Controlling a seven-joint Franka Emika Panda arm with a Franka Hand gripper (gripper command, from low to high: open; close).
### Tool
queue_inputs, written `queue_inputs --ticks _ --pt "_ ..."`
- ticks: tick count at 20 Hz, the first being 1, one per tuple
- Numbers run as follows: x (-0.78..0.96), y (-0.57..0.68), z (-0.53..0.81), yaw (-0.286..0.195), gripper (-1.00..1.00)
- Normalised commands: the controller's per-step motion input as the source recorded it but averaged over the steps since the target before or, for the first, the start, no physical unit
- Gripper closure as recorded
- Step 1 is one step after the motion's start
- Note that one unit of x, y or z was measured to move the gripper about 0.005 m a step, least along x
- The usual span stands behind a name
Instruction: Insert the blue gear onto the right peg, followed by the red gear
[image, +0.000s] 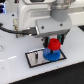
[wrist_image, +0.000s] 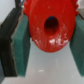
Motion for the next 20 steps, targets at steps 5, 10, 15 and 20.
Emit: queue_inputs --ticks 5,10,15,20 --pt "0.1 -0.09 -0.17 0.0 1.0" --pt "0.28 -0.02 -0.21 0.0 1.0" --pt "0.14 0.03 -0.06 0.0 -1.0" --pt "0.01 0.19 0.4 0.0 -1.0"
